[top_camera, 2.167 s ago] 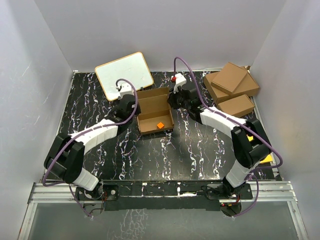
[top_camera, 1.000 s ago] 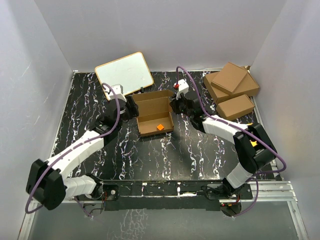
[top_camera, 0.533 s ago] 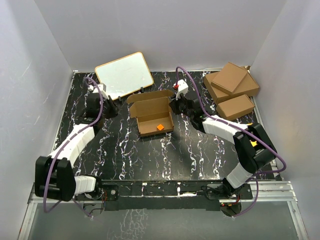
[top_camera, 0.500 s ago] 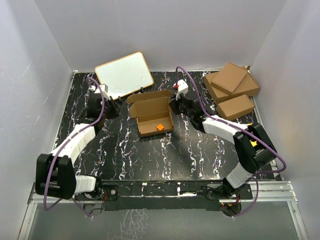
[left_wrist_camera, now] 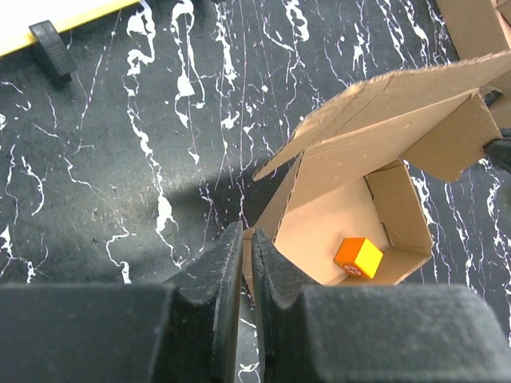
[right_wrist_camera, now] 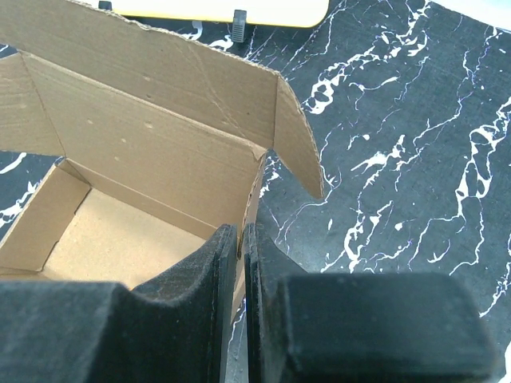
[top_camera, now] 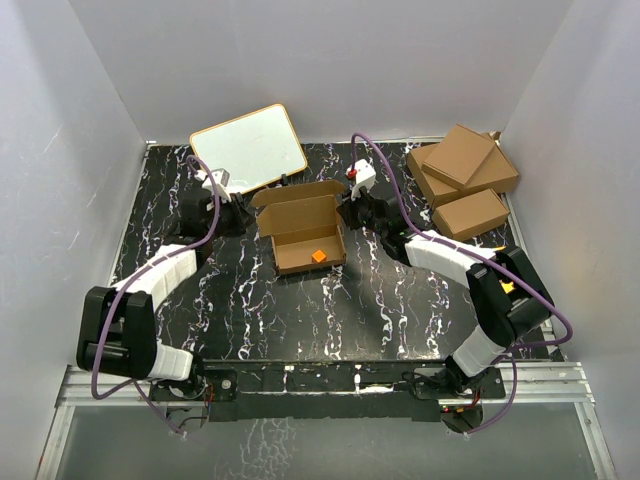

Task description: Fold the paper box

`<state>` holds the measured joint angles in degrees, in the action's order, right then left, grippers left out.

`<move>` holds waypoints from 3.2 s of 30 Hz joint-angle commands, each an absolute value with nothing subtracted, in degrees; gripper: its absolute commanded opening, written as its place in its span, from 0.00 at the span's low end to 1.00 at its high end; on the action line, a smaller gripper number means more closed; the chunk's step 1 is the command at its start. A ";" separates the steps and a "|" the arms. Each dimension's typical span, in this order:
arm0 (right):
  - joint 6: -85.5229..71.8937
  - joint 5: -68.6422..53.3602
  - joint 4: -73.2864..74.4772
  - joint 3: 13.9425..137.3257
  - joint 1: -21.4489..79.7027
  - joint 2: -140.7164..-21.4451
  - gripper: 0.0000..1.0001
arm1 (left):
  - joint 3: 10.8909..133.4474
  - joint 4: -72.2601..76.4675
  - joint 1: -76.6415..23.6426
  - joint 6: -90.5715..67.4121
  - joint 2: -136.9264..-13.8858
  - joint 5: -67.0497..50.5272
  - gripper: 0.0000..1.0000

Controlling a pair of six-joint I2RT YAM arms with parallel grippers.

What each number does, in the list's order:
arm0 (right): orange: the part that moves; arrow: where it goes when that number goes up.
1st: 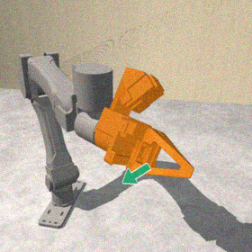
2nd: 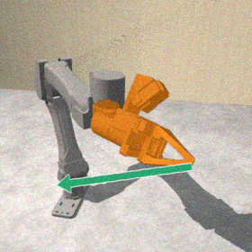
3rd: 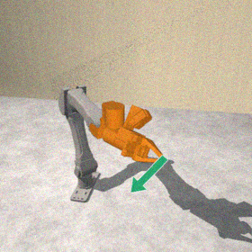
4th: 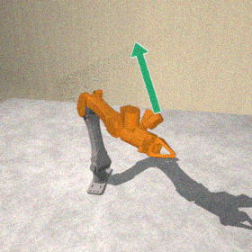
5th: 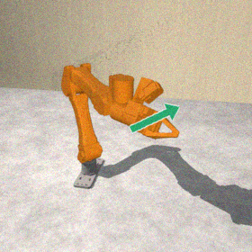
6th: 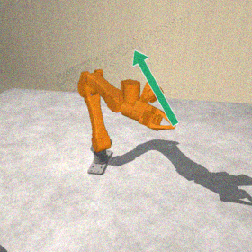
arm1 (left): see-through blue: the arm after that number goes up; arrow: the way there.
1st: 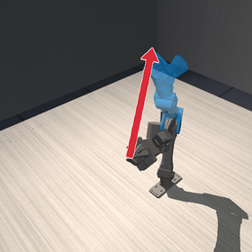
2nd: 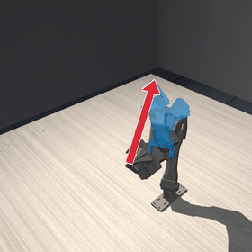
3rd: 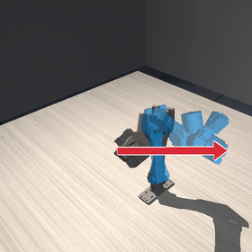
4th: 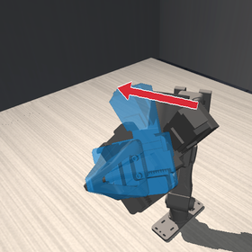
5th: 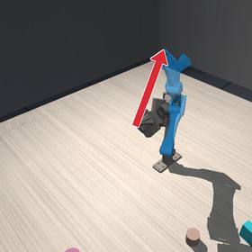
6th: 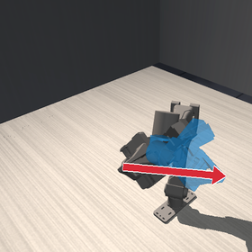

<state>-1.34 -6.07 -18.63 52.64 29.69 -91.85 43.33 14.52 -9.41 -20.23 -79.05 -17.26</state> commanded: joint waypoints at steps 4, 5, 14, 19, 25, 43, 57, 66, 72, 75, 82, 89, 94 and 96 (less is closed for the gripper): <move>-0.62 -7.64 -23.06 53.01 30.04 -89.37 0.15 | 44.11 17.48 -9.57 -24.34 -79.76 -22.76 0.09; -0.55 -7.57 -22.97 53.12 30.00 -89.51 0.15 | 44.00 17.46 -9.70 -25.17 -79.70 -23.38 0.09; 0.44 -6.44 -23.28 53.03 30.01 -89.47 0.15 | 41.38 16.53 -10.17 -28.64 -76.61 -23.71 0.13; 0.60 -6.57 -23.60 52.71 29.97 -89.17 0.15 | 41.70 16.17 -10.19 -28.77 -75.55 -24.12 0.16; 0.65 -6.81 -23.71 52.61 29.97 -89.21 0.15 | 43.52 14.62 -10.20 -28.39 -75.05 -25.43 0.19; 0.55 -8.22 -23.58 52.74 29.84 -89.21 0.15 | 49.42 4.36 -11.34 -27.56 -76.90 -15.18 0.24; 0.59 -8.11 -23.64 52.86 29.88 -89.20 0.15 | 55.87 1.94 -12.29 -20.08 -83.41 -15.52 0.34; 0.47 -8.34 -23.45 52.95 29.84 -89.37 0.15 | 57.66 -0.01 -12.86 -20.97 -85.81 -16.34 0.15; 0.40 -8.44 -23.35 53.87 29.88 -89.46 0.15 | 57.34 1.14 -17.47 -24.44 -84.47 -11.10 0.02; 0.15 -7.94 -23.40 55.03 29.88 -89.73 0.15 | 57.63 1.59 -19.80 -25.60 -84.50 -5.62 0.00; 0.10 -5.58 -26.24 57.69 29.88 -91.22 0.14 | 61.15 4.93 -23.00 -25.53 -86.17 5.61 0.00; 1.04 -3.96 -34.50 55.29 29.87 -92.83 0.15 | 61.19 13.83 -25.02 -23.87 -88.84 13.13 0.00; 0.92 -3.50 -40.89 52.24 29.68 -95.03 0.14 | 58.31 21.63 -26.26 -23.02 -90.74 17.36 0.00; 1.03 -3.79 -43.10 50.86 29.58 -95.10 0.14 | 57.44 23.73 -26.57 -22.90 -91.32 18.30 0.00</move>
<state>0.58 -3.31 -32.23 53.08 29.54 -94.28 58.83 15.84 -25.41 -23.62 -91.29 14.55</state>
